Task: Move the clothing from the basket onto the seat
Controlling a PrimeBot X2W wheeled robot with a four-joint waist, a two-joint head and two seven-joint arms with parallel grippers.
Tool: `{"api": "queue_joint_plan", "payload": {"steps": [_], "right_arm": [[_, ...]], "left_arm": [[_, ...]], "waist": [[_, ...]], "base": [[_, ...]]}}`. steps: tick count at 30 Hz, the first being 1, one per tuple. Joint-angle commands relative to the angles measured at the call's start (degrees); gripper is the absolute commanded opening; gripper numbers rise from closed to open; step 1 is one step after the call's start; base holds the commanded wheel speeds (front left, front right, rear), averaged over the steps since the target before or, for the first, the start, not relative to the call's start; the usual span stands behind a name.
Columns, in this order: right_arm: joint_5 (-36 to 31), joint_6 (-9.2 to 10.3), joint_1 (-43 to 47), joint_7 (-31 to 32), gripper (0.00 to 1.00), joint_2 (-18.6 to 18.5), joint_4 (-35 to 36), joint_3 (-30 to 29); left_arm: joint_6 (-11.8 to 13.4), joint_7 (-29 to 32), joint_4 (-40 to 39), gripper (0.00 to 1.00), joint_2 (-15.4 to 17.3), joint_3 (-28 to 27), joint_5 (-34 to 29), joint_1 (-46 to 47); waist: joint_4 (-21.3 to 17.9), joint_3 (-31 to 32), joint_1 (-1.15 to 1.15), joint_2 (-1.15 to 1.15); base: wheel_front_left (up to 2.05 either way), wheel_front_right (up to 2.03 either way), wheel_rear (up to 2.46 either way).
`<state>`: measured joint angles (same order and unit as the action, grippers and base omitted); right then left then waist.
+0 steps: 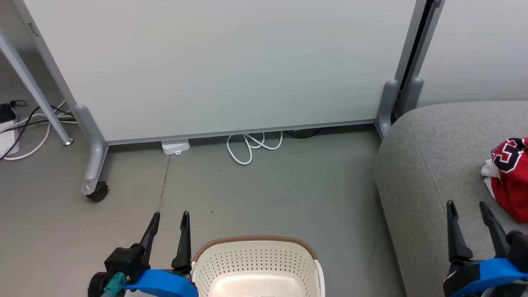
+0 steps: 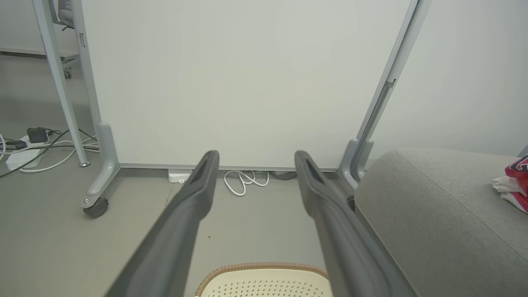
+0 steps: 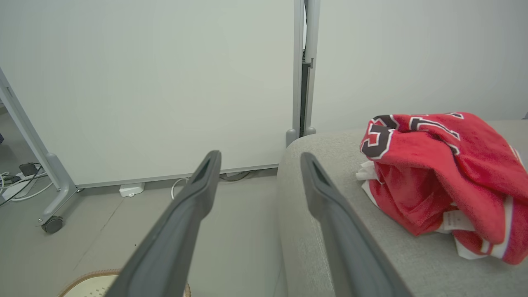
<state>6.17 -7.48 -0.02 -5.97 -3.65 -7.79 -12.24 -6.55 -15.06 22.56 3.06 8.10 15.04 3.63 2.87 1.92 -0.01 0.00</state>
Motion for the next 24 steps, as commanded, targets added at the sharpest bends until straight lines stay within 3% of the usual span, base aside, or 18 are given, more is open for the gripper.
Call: {"api": "queue_joint_plan", "payload": {"steps": [1, 24], "right_arm": [[-0.01, -0.03, 1.18, 0.33, 1.00, 0.19, 0.73, 0.36], [2.81, -0.03, 5.16, -1.59, 1.00, 0.81, -0.19, 4.99]], "left_arm": [[-0.17, -0.16, 0.19, 1.00, -0.09, -0.34, -0.50, 0.45], [-0.83, -0.16, 2.21, 1.00, -0.19, -0.64, -0.61, 0.15]], "waist": [[0.33, 0.25, 0.01, 0.00], [2.32, 0.98, 0.01, 0.00]], "base": [[0.00, 0.00, 0.00], [0.00, 0.00, 0.00]]}}
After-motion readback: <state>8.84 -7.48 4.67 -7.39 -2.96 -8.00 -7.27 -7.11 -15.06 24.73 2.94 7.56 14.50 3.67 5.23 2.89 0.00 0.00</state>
